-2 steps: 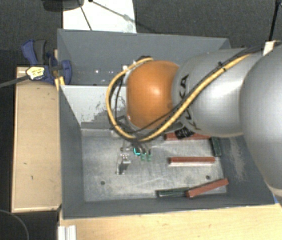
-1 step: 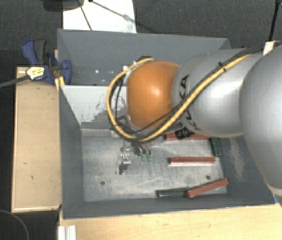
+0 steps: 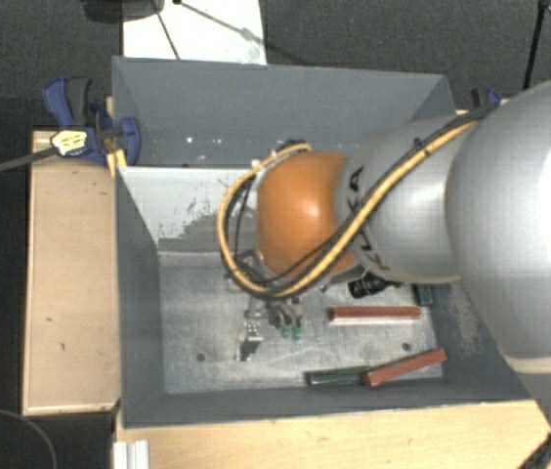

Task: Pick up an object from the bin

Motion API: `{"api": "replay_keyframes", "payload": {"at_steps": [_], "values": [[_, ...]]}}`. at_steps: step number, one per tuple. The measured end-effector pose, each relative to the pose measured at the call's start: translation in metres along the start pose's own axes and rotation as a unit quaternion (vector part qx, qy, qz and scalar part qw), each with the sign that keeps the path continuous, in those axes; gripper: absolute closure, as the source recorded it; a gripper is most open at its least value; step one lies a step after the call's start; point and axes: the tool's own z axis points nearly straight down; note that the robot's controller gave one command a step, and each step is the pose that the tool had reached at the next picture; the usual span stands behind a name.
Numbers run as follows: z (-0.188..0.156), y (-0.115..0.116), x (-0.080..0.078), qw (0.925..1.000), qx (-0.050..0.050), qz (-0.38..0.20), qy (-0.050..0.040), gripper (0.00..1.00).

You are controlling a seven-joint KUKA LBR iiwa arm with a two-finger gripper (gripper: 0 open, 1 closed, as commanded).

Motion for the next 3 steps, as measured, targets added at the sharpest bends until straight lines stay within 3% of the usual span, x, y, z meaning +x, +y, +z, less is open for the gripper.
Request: {"api": "replay_keyframes", "payload": {"at_steps": [1,2,3], "values": [[-0.029,-0.016,0.005,0.9969,-0.003,-0.079,-0.0036,0.00],[0.007,-0.086,0.002,0.9803,-0.002,-0.198,-0.0059,0.00],[0.020,-0.115,0.009,0.9829,-0.001,-0.184,-0.0027,0.00]]}}
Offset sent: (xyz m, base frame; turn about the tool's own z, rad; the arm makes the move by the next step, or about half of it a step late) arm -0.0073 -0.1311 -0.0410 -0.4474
